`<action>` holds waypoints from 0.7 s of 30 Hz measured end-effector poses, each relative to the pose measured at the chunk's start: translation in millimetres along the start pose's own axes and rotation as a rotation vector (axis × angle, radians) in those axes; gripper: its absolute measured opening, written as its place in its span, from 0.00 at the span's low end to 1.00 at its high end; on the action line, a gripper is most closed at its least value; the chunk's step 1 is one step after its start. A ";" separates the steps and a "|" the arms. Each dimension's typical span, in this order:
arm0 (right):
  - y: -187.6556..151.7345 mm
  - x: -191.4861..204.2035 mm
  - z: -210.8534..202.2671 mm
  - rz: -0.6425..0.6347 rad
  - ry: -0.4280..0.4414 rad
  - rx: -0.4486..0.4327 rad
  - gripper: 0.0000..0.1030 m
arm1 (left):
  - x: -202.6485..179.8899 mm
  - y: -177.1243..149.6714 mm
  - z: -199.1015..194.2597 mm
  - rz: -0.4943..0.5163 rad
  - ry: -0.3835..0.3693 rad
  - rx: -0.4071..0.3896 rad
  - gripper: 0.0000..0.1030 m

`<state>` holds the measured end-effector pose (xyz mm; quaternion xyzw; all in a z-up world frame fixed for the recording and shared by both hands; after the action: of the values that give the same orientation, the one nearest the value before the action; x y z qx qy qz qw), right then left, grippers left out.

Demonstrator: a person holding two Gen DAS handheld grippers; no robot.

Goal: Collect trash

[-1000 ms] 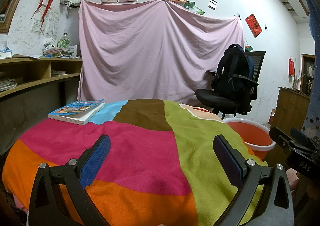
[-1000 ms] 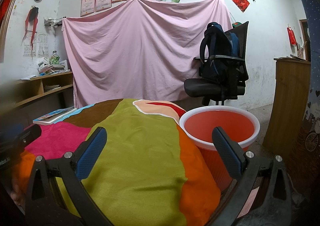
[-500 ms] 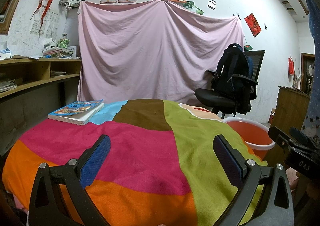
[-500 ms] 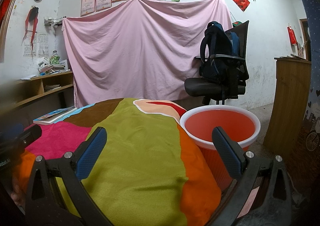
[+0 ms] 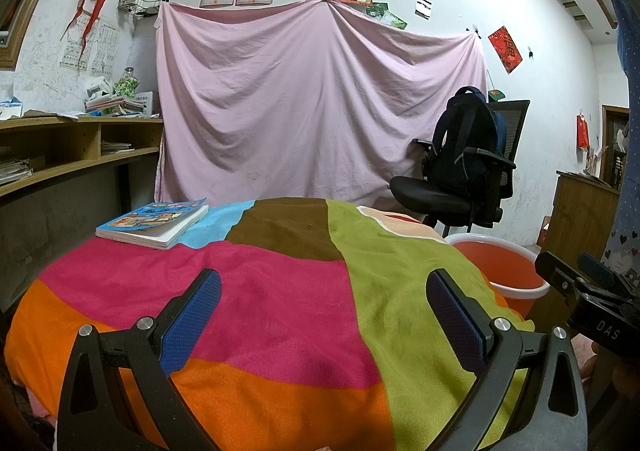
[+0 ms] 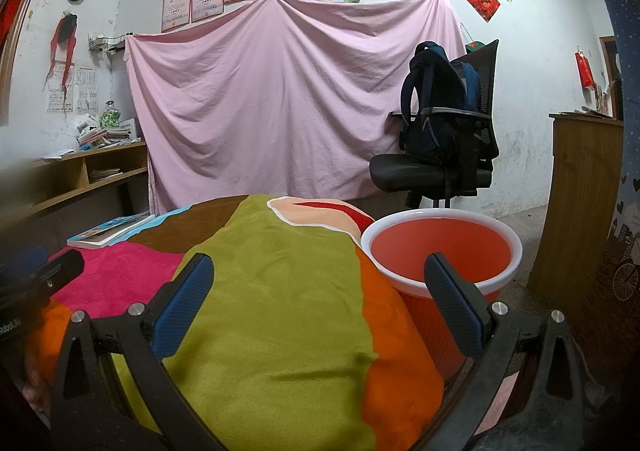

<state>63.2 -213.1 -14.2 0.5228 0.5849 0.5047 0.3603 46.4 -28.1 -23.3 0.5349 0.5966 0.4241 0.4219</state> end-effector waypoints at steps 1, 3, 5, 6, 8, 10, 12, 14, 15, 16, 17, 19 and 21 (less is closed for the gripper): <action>0.3 -0.5 -0.1 0.000 0.000 0.000 1.00 | -0.1 0.1 0.0 0.000 0.000 0.000 0.97; 0.1 0.1 -0.1 0.000 0.000 0.000 1.00 | -0.1 0.0 -0.1 0.000 0.000 0.000 0.97; 0.6 -0.7 -0.1 0.000 0.000 0.000 1.00 | -0.1 0.0 -0.1 0.000 0.000 0.000 0.97; 0.7 -0.7 -0.1 0.000 0.000 0.000 1.00 | -0.1 -0.2 -0.1 0.000 0.000 0.000 0.97; 0.3 0.3 -0.1 0.000 0.000 0.000 1.00 | -0.2 -0.1 -0.1 0.000 0.000 0.000 0.97; 0.7 -0.1 -0.1 0.000 -0.001 0.000 1.00 | -0.3 -0.2 -0.1 0.000 0.000 0.000 0.97; 0.6 0.5 -0.2 0.000 0.000 0.000 1.00 | -0.3 -0.3 -0.1 0.001 0.000 -0.001 0.97; 1.0 -0.4 -0.2 0.001 -0.001 0.000 1.00 | -0.4 -0.3 -0.1 0.001 0.000 0.000 0.97; 1.0 -0.4 -0.2 0.001 -0.001 0.000 1.00 | -0.5 -0.3 -0.2 0.001 0.000 -0.001 0.97; 0.7 0.6 -0.1 0.001 0.000 0.001 1.00 | -0.4 -0.5 -0.1 0.001 0.000 -0.001 0.97; 0.8 0.6 -0.2 0.000 0.000 0.000 1.00 | -0.4 -0.4 -0.1 0.001 0.000 0.000 0.97; 1.0 0.1 -0.2 0.001 0.000 0.000 1.00 | -0.4 -0.4 -0.2 0.000 0.000 -0.001 0.97; 0.9 0.8 -0.2 0.001 0.000 0.001 1.00 | -0.3 -0.4 -0.1 0.001 0.000 -0.001 0.97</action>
<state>63.1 -212.4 -13.2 0.5232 0.5850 0.5045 0.3600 46.2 -28.4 -23.6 0.5352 0.5962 0.4246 0.4218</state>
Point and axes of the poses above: each gripper's, at about its wrist camera, not at the fingertips, and z roughly the way its jaws point, x to its left, y to its top, the point moved 4 cm from there along z, roughly the way its jaws point, and after that the axes turned 8 degrees about y, right-handed, at the moved point
